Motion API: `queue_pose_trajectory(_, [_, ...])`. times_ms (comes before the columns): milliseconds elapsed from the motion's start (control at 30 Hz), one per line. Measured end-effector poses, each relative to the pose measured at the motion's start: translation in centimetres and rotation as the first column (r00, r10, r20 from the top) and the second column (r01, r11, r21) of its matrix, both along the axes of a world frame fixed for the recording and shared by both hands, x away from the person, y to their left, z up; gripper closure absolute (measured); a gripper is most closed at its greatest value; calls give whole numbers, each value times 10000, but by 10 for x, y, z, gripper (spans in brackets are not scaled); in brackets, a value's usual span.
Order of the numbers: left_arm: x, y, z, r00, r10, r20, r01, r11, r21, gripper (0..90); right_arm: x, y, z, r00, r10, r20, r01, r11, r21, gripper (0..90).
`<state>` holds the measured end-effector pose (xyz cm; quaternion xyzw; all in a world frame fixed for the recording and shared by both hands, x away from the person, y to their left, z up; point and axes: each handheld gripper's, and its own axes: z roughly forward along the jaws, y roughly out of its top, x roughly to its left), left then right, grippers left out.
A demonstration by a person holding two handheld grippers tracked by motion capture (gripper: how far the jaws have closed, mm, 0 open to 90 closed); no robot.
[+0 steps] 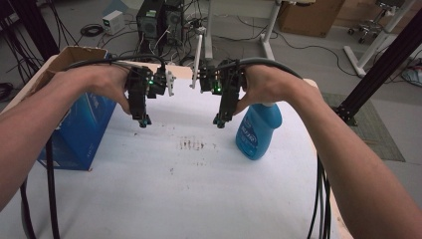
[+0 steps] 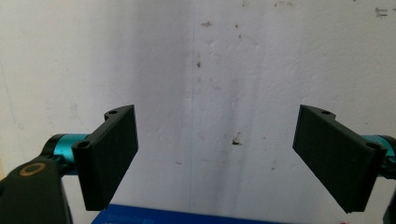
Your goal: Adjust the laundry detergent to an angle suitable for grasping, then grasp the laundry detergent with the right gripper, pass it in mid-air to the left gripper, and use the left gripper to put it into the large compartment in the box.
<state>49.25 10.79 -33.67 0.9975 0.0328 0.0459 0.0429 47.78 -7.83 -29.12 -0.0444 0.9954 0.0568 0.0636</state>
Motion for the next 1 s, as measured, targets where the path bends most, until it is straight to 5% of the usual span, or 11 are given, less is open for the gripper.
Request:
queue_pose_trajectory(633, [-6, -6, 6, 10000, 9, 95, -9, 10000, -28, 141, -5, -6, 6, 10000, 27, 44, -28, 9999, 132, 122])
queue_pose_trajectory(833, [-6, -8, 4, 10000, 33, 57, -33, 10000, -30, 141, -3, -9, 10, 9995, -315, 84, 313, 9992, 236, 122])
queue_pose_trajectory(1000, [-7, -11, 5, 9998, -58, 202, 58, 10000, -29, 141, 2, -18, 19, 9895, -1428, -237, 1434, 9892, 294, 122])
